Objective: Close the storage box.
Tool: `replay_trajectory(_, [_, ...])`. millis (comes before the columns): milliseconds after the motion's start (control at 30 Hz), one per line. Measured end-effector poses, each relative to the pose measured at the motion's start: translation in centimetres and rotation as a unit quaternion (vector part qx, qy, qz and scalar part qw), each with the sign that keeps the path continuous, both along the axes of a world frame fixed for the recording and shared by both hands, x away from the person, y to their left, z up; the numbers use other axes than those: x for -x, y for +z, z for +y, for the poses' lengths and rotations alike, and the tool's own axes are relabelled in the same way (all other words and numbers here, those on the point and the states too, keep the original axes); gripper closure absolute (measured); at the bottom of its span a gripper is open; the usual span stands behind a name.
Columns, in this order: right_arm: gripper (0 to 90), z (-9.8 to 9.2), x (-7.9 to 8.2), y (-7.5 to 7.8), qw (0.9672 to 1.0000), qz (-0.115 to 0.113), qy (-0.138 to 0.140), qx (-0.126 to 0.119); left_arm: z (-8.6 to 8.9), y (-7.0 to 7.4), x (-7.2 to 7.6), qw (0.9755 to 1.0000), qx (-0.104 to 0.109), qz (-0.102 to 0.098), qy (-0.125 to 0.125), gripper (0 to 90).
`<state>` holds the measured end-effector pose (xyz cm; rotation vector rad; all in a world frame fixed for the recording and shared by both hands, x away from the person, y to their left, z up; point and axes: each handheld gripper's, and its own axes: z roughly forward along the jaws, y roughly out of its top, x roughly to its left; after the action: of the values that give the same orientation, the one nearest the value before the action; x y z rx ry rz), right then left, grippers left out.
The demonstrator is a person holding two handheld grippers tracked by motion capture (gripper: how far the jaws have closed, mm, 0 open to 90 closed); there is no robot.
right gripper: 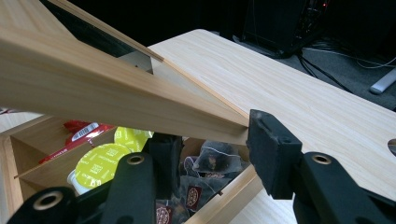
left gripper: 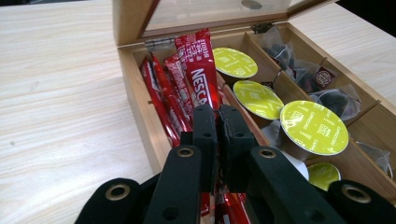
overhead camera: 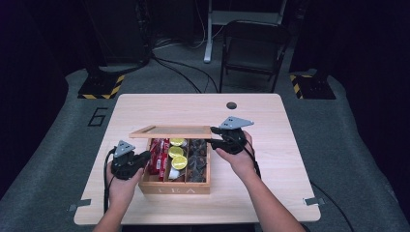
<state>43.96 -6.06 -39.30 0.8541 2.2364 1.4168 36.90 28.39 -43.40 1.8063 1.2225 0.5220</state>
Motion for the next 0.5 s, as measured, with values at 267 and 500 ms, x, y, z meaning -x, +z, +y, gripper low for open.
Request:
replay_trajectory(267, [55.1, 0.0, 0.0, 0.0, 1.0, 0.0, 0.0, -0.001, 1.7, 0.4, 0.4, 0.9998, -0.004, -0.005, 0.016, 85.8])
replay_trajectory(500, [55.1, 0.0, -0.1, 0.0, 1.0, -0.003, 0.001, -0.003, 4.6, -0.1, 0.7, 0.999, -0.004, 0.001, 0.044, 85.8])
